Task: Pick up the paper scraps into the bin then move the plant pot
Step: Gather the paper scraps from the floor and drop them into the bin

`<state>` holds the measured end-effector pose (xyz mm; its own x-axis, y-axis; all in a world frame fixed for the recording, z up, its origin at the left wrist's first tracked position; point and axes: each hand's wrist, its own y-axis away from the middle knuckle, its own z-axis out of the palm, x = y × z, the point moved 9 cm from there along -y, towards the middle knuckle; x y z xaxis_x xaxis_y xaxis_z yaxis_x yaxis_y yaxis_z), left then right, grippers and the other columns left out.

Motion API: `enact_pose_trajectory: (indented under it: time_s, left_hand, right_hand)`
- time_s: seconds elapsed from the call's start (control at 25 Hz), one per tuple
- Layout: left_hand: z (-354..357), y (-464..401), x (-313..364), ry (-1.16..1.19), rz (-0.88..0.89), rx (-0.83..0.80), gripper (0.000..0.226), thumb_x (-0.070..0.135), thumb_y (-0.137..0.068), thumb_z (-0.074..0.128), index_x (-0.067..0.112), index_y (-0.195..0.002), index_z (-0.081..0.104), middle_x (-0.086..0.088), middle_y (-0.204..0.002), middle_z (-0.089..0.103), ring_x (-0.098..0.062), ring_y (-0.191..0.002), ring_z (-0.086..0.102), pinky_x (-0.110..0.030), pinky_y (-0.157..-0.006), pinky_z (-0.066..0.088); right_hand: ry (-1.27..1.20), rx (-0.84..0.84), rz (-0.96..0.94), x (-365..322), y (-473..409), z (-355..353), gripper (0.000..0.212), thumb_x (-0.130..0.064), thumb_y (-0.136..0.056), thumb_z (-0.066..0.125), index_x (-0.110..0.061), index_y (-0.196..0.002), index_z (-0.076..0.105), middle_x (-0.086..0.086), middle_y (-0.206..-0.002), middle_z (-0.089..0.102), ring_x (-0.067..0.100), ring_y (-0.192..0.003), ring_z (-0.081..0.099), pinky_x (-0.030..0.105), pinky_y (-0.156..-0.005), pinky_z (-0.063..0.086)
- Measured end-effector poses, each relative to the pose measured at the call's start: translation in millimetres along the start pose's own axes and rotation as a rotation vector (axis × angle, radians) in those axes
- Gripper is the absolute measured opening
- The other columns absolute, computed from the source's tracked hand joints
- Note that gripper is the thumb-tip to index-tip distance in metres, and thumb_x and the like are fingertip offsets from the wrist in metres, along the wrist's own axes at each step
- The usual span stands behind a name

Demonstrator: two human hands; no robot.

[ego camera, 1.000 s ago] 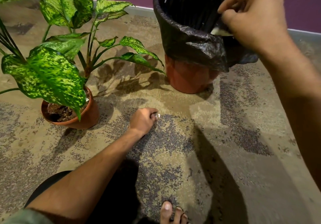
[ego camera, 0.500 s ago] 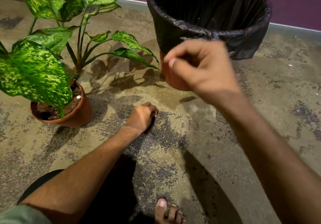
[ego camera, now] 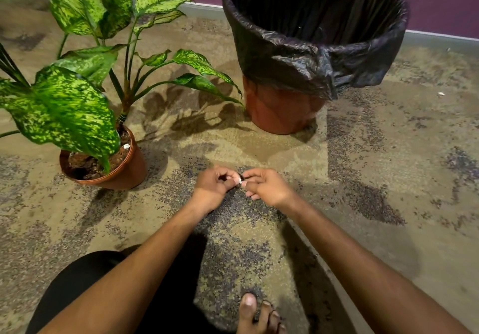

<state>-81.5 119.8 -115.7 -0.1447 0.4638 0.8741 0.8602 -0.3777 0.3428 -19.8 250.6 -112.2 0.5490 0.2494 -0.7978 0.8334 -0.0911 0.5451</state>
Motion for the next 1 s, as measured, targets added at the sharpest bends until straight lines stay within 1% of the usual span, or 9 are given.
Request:
enact_pose_trajectory:
  time_s: [0.08,0.24,0.32,0.44,0.52,0.6,0.76,0.88,1.0]
  left_hand:
    - [3,6,-1,0.11,-0.033,-0.017,0.017,0.007,-0.082,0.07,0.023,-0.083,0.073,0.002,-0.09,0.073,-0.014,-0.084,0.067,-0.023,-0.077,0.05]
    - [8,14,0,0.186,-0.067,-0.044,0.016,0.008,-0.083,0.07,0.022,-0.086,0.075,0.005,-0.087,0.075,-0.006,-0.077,0.069,-0.026,-0.077,0.052]
    - [10,16,3,0.183,-0.072,-0.056,0.015,0.009,-0.083,0.07,0.023,-0.087,0.075,0.005,-0.089,0.075,-0.01,-0.081,0.069,-0.027,-0.079,0.053]
    - [11,19,6,0.189,-0.064,-0.102,0.015,0.01,-0.084,0.068,0.023,-0.089,0.075,0.002,-0.088,0.076,-0.012,-0.073,0.067,-0.028,-0.074,0.054]
    - [11,20,8,0.206,-0.062,-0.136,0.017,0.008,-0.085,0.066,0.022,-0.089,0.075,-0.003,-0.087,0.075,-0.015,-0.071,0.063,-0.031,-0.072,0.054]
    - [9,20,9,0.21,-0.042,-0.155,0.018,0.004,-0.086,0.064,0.018,-0.089,0.075,-0.009,-0.088,0.074,-0.019,-0.071,0.061,-0.033,-0.071,0.053]
    - [6,19,6,0.211,-0.035,-0.166,0.019,0.002,-0.087,0.063,0.017,-0.091,0.074,-0.012,-0.09,0.073,-0.023,-0.074,0.062,-0.033,-0.072,0.054]
    - [4,18,5,0.266,-0.046,-0.12,0.021,0.0,-0.084,0.065,0.019,-0.086,0.075,-0.008,-0.086,0.075,-0.022,-0.071,0.062,-0.026,-0.064,0.054]
    - [4,17,9,0.309,-0.044,-0.074,0.023,-0.001,-0.083,0.066,0.021,-0.082,0.076,-0.005,-0.084,0.075,-0.017,-0.066,0.062,-0.022,-0.057,0.051]
  right_hand:
    - [-0.134,-0.054,0.046,9,-3,10,0.028,-0.007,-0.094,0.057,-0.007,-0.121,0.06,0.007,-0.1,0.071,0.012,-0.074,0.067,0.03,-0.077,0.057]
    - [-0.311,-0.072,0.083,15,1,13,0.014,-0.001,-0.093,0.056,-0.004,-0.101,0.068,0.01,-0.085,0.073,0.011,-0.064,0.067,0.021,-0.063,0.057]
    - [-0.327,-0.041,0.093,16,3,8,0.015,0.0,-0.091,0.06,-0.001,-0.103,0.068,0.012,-0.084,0.073,0.013,-0.064,0.067,0.021,-0.062,0.056]
    - [-0.36,-0.02,0.061,11,4,2,0.028,0.002,-0.089,0.062,-0.006,-0.115,0.063,0.011,-0.086,0.072,0.012,-0.06,0.064,0.02,-0.057,0.055]
    - [-0.321,-0.045,0.006,5,4,3,0.036,0.003,-0.088,0.063,-0.012,-0.121,0.06,0.006,-0.081,0.072,0.009,-0.056,0.061,0.02,-0.053,0.052]
    - [-0.2,-0.046,-0.041,0,5,4,0.036,-0.001,-0.087,0.064,-0.017,-0.12,0.062,0.002,-0.075,0.07,0.008,-0.055,0.059,0.022,-0.052,0.049]
    - [-0.027,0.047,-0.103,-4,10,0,0.022,-0.012,-0.087,0.068,-0.033,-0.093,0.071,0.002,-0.073,0.068,0.008,-0.055,0.054,0.029,-0.053,0.043]
    - [0.024,0.147,-0.162,-10,14,-7,0.01,-0.017,-0.084,0.072,-0.027,-0.082,0.074,-0.009,-0.058,0.064,-0.001,-0.042,0.044,0.021,-0.044,0.034]
    - [0.069,0.222,-0.199,-17,18,-12,0.005,-0.02,-0.085,0.071,-0.021,-0.082,0.074,-0.01,-0.056,0.061,0.003,-0.043,0.042,0.022,-0.044,0.033]
